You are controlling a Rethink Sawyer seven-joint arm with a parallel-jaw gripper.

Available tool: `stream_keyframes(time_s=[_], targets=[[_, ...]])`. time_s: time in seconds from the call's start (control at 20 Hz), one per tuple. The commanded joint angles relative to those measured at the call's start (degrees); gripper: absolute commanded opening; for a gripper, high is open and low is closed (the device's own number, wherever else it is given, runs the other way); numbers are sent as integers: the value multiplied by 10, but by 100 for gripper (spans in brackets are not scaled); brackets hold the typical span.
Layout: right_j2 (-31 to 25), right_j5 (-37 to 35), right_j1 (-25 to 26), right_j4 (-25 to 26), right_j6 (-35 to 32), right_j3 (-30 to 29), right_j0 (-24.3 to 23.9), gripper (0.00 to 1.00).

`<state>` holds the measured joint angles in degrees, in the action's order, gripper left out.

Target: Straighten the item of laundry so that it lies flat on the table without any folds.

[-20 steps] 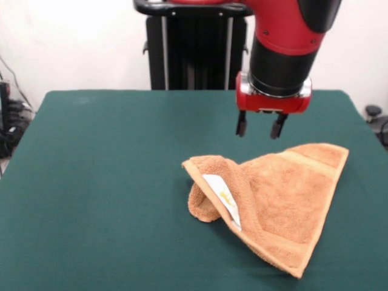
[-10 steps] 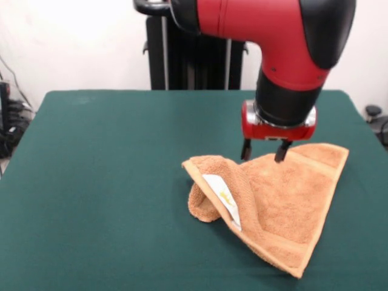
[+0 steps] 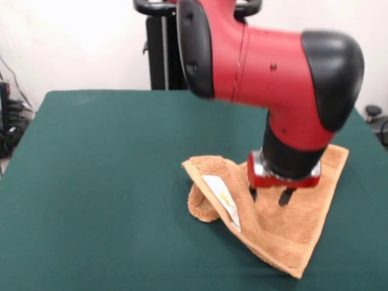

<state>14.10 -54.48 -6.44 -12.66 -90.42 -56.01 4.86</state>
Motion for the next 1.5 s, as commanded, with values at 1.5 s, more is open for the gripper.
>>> stream_keyframes(time_s=[1.5], targets=[[4, -195, 240, -73, -292, 413, 42, 100]])
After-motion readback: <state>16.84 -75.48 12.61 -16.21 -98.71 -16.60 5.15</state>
